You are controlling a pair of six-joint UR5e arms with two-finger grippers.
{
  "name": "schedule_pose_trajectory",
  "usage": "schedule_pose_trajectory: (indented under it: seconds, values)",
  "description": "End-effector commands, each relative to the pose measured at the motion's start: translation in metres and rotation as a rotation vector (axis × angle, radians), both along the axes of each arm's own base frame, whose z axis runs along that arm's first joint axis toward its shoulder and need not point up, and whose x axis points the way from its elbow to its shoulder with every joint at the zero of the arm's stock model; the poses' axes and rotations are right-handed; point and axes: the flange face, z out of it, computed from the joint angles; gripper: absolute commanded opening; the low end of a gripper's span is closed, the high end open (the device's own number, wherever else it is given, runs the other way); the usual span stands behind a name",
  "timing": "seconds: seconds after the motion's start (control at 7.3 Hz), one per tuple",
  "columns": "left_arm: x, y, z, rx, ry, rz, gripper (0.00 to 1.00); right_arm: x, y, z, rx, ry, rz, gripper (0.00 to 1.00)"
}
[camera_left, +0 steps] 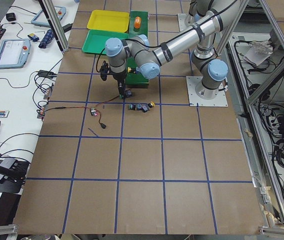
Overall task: Sort buttons by color to trays
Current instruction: 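Lower the left gripper and grasp a green-capped push button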
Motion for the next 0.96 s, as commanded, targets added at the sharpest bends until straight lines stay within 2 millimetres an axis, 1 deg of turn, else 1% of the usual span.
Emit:
schedule_pose_trajectory:
  seconds: [0.0,0.27,0.55,0.69,0.82]
  values:
    - [-0.007,0.007,-0.043,-0.014,0.077,0.202,1.00,0.000,0.000,0.000,0.000,0.000,0.000,1.00]
    - [-0.012,0.005,-0.055,-0.005,0.084,0.242,1.00,0.000,0.000,0.000,0.000,-0.002,0.000,1.00]
    - [-0.012,0.002,-0.076,0.031,0.109,0.294,1.00,0.000,0.000,0.000,0.000,-0.002,0.000,1.00]
    - [-0.017,-0.001,-0.086,0.035,0.173,0.311,1.00,0.000,0.000,0.000,-0.001,-0.002,0.000,1.00]
    - [-0.019,0.002,-0.097,0.055,0.183,0.313,1.00,0.000,0.000,0.000,0.000,0.000,0.000,1.00]
